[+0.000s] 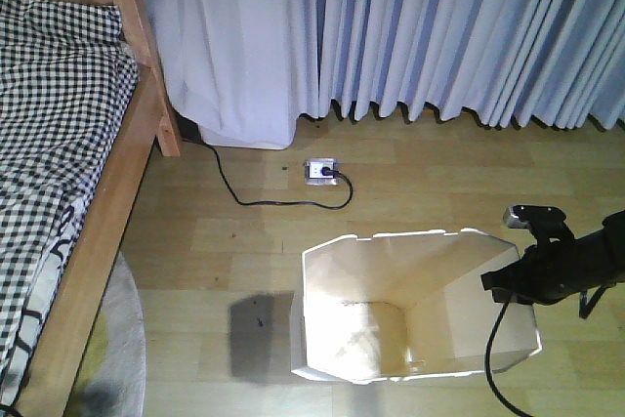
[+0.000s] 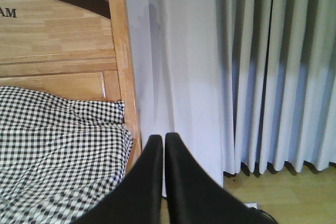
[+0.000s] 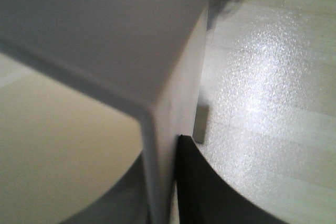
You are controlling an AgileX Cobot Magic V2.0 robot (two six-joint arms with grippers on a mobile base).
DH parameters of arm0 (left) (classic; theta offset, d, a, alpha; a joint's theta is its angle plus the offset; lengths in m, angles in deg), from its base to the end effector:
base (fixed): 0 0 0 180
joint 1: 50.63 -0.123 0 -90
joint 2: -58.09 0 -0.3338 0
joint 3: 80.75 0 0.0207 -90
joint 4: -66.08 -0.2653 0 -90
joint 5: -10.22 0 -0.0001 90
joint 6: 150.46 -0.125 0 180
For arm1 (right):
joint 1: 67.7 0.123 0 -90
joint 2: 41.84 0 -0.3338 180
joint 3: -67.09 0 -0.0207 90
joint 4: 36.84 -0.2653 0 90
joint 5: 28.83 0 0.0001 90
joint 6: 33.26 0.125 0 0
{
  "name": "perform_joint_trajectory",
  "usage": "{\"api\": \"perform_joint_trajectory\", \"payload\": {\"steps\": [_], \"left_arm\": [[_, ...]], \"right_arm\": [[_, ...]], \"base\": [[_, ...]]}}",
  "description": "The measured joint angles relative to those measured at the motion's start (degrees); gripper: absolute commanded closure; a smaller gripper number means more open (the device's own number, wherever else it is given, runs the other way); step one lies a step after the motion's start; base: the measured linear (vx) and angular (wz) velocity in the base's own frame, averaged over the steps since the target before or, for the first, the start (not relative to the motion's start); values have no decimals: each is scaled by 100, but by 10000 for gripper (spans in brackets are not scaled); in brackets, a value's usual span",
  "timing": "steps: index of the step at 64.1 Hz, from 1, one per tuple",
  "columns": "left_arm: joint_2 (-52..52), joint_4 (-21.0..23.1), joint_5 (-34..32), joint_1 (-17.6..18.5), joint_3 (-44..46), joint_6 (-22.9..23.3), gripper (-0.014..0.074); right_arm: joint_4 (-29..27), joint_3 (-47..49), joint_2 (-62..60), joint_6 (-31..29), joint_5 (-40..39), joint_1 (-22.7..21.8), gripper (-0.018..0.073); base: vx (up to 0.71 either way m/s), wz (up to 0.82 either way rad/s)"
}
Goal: Move trash bin to bedside with robot
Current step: 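Carry the bin with the right gripper to the floor beside the bed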
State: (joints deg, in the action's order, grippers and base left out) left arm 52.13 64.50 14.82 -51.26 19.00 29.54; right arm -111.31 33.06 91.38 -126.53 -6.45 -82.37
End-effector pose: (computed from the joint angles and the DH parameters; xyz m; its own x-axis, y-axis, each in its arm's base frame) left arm 0.0563 0.0009 0.1940 -0.0145 0.0273 -0.9995 -0.0128 0.9995 0.0275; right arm 0.3216 -0.0367 -0.0035 -0.9702 -0.0749 -0.2304 -0.1448 0.9416 0.3041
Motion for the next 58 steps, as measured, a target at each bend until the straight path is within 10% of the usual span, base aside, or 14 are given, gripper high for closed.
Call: {"api": "perform_joint_trajectory", "payload": {"steps": [58], "left_arm": [[0,0,0,0,0,0,603]], "right_arm": [[0,0,0,0,5,0,561]], "base": [[18,2]]}}
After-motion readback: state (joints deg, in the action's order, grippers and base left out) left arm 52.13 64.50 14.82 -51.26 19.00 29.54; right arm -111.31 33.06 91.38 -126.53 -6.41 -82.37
